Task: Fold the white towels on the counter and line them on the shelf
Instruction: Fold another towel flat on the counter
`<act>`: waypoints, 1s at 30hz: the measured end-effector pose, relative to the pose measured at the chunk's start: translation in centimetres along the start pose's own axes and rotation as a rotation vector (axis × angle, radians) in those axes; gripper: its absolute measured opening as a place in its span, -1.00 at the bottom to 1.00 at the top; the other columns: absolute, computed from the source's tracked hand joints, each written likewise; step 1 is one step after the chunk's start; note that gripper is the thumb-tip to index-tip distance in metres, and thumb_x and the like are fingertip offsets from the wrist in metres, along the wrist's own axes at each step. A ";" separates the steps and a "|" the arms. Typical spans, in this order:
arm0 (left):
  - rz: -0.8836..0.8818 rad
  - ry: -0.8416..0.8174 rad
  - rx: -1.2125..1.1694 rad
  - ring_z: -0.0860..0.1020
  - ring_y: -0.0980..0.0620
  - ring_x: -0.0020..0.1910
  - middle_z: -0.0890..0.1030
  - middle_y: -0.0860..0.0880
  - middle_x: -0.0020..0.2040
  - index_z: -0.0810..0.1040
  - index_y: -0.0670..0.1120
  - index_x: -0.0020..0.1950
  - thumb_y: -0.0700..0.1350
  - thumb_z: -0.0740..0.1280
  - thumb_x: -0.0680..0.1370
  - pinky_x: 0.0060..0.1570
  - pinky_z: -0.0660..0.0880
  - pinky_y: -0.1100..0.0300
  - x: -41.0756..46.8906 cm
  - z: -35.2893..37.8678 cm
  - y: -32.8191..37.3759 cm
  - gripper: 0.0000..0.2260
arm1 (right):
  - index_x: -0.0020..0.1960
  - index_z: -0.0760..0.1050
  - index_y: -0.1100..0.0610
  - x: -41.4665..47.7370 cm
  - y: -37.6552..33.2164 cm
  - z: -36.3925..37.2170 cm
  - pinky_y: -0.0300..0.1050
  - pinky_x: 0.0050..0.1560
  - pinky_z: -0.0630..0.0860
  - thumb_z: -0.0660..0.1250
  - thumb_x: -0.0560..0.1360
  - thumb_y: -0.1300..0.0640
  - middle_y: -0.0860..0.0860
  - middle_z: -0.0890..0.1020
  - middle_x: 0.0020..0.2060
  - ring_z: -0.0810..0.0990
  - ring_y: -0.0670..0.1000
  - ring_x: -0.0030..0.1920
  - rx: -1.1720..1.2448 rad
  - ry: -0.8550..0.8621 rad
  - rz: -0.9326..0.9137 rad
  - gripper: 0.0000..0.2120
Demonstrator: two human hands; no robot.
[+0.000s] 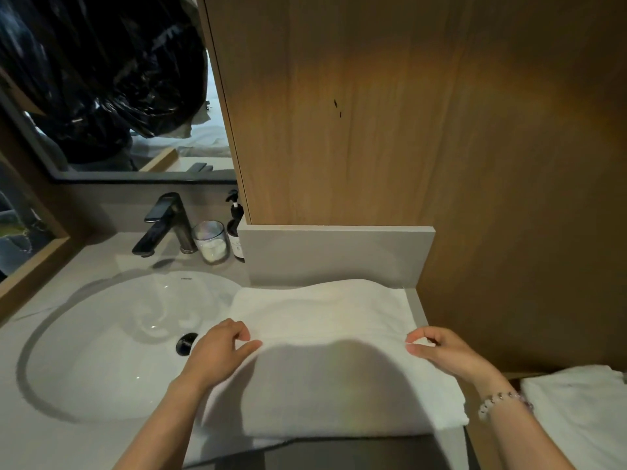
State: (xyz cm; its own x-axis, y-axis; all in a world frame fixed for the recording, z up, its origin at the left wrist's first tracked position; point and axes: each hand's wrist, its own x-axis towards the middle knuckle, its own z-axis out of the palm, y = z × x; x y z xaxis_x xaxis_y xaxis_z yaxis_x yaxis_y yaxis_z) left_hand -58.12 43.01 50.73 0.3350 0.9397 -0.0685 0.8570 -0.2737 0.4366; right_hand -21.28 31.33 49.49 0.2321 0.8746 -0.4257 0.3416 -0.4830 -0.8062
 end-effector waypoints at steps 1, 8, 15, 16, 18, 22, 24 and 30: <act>0.010 -0.011 0.000 0.42 0.19 -0.23 0.45 0.12 -0.21 0.36 0.16 -0.27 0.10 0.35 0.50 -0.28 0.25 0.38 0.1 0.0 -0.2 -0.78 | -0.05 0.60 0.10 -0.1 0.1 -0.3 -0.26 0.00 0.47 0.43 0.44 0.15 0.06 0.59 0.10 0.55 -0.07 0.04 0.005 -0.018 0.008 -0.91; 0.003 0.024 -0.120 0.43 0.17 -0.29 0.48 0.07 -0.25 0.43 0.06 -0.31 -0.07 0.32 0.55 -0.27 0.27 0.43 0.2 0.3 -0.6 -0.77 | -0.06 0.64 0.07 0.7 0.9 -1.4 -0.40 -0.18 0.44 0.55 -0.12 -0.34 -0.01 0.58 -0.19 0.54 -0.13 -0.21 -0.014 -0.055 0.005 -0.25; -0.043 0.117 -0.272 0.41 0.20 -0.40 0.47 0.10 -0.37 0.42 0.03 -0.35 -0.15 0.33 0.54 -0.29 0.30 0.39 -0.3 0.9 -0.6 -0.73 | -0.13 0.65 0.14 0.9 0.9 -1.4 -0.25 -0.15 0.41 0.54 0.29 -0.07 0.10 0.68 -0.17 0.55 -0.08 -0.21 -0.001 -0.005 -0.014 -0.69; -0.046 0.120 -0.276 0.40 0.19 -0.42 0.46 0.10 -0.38 0.42 0.03 -0.35 -0.15 0.33 0.54 -0.30 0.30 0.36 -0.3 1.0 -0.6 -0.73 | -0.12 0.63 0.16 0.9 0.9 -1.3 -0.33 -0.25 0.39 0.46 0.41 0.05 0.03 0.67 -0.32 0.51 -0.16 -0.34 0.003 0.008 -0.019 -0.83; -0.061 0.119 -0.281 0.38 0.15 -0.43 0.45 0.09 -0.41 0.42 0.01 -0.35 -0.12 0.33 0.55 -0.31 0.30 0.30 -0.2 1.0 -0.7 -0.73 | -0.12 0.58 0.19 1.1 0.9 -1.2 -0.42 -0.42 0.31 0.36 0.51 0.16 -0.11 0.53 -0.56 0.39 -0.22 -0.55 0.006 0.035 -0.045 -0.90; -0.094 0.116 -0.242 0.40 0.08 -0.39 0.46 0.05 -0.41 0.38 -0.01 -0.34 -0.05 0.29 0.57 -0.31 0.31 0.23 0.1 1.0 -0.7 -0.72 | -0.20 0.50 0.18 1.7 1.2 -0.7 -0.38 -0.39 0.30 0.32 0.54 0.16 -0.07 0.49 -0.45 0.40 -0.20 -0.48 0.002 0.127 -0.075 -0.85; -0.109 0.126 -0.196 0.42 0.09 -0.35 0.47 0.05 -0.37 0.35 0.01 -0.34 -0.04 0.27 0.57 -0.33 0.30 0.22 0.3 1.0 -0.4 -0.71 | -0.20 0.46 0.16 2.0 1.3 -0.4 -0.26 -0.29 0.32 0.31 0.54 0.12 0.03 0.51 -0.32 0.45 -0.07 -0.32 -0.014 0.162 -0.074 -0.82; -0.136 0.182 -0.092 0.43 -0.02 -0.24 0.45 0.00 -0.22 0.34 0.04 -0.31 -0.04 0.23 0.59 -0.24 0.29 0.12 0.3 2.3 -0.8 -0.73 | -0.19 0.47 0.16 2.3 1.2 0.6 -0.19 -0.19 0.38 0.32 0.53 0.07 0.04 0.58 -0.12 0.53 0.02 -0.07 -0.052 0.249 -0.048 -0.81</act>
State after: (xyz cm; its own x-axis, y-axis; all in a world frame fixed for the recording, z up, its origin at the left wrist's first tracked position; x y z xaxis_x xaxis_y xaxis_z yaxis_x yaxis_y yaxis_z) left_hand -57.75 43.03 48.30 0.1355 0.9904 0.0274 0.8476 -0.1302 0.5144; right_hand -20.84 32.83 47.32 0.4294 0.8626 -0.2675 0.4028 -0.4480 -0.7982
